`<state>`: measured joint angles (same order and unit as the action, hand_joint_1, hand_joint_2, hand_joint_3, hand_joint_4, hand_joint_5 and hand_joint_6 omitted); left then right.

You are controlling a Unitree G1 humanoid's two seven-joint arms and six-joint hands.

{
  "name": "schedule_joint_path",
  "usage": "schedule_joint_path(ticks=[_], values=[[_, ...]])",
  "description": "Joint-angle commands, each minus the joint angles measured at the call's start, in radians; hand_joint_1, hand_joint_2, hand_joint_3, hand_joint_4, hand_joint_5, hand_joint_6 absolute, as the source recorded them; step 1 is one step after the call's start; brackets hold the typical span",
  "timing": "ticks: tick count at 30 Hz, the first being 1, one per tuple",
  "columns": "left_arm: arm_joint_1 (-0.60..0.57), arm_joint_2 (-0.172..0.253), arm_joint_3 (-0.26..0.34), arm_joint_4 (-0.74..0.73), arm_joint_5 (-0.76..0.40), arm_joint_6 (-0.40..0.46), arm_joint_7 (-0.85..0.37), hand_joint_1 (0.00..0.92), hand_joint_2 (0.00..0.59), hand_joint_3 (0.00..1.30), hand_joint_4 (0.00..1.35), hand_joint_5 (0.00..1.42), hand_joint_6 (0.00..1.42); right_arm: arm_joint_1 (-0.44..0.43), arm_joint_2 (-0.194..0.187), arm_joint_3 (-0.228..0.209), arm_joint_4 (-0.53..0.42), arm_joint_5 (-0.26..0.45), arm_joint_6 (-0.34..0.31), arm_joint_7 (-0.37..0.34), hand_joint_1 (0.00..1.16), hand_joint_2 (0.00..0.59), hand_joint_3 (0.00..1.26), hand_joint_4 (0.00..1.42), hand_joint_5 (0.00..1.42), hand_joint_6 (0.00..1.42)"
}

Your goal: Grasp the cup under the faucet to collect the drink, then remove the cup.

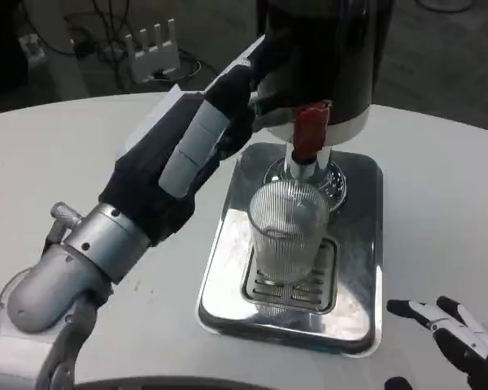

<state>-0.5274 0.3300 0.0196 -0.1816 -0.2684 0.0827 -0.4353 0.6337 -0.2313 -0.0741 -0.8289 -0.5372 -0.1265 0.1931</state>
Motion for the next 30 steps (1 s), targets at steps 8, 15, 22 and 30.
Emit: schedule_joint_path(ticks=[8, 15, 22, 30], values=[[-0.035, -0.026, -0.059, 0.020, 0.067, -0.025, -0.014, 0.000, 0.043, 0.06, 0.02, 0.18, 0.16, 0.029, 0.006, -0.011, -0.008, 0.009, -0.028, -0.014, 0.43, 0.469, 0.17, 0.12, 0.00, 0.00], [-0.038, -0.037, -0.085, 0.008, 0.086, -0.032, -0.025, 0.000, 0.043, 0.06, 0.02, 0.18, 0.16, 0.032, 0.010, -0.011, -0.009, 0.008, -0.031, -0.018, 0.43, 0.468, 0.17, 0.12, 0.00, 0.00], [-0.029, -0.007, -0.118, -0.022, 0.145, -0.059, -0.041, 0.000, 0.051, 0.06, 0.02, 0.18, 0.17, 0.031, 0.011, -0.006, -0.007, 0.006, -0.032, -0.017, 0.42, 0.467, 0.18, 0.12, 0.00, 0.00], [-0.016, 0.046, -0.170, -0.059, 0.251, -0.118, -0.061, 0.000, 0.055, 0.03, 0.00, 0.17, 0.16, 0.013, 0.012, -0.001, -0.007, 0.001, -0.024, -0.010, 0.42, 0.467, 0.18, 0.12, 0.00, 0.00]])
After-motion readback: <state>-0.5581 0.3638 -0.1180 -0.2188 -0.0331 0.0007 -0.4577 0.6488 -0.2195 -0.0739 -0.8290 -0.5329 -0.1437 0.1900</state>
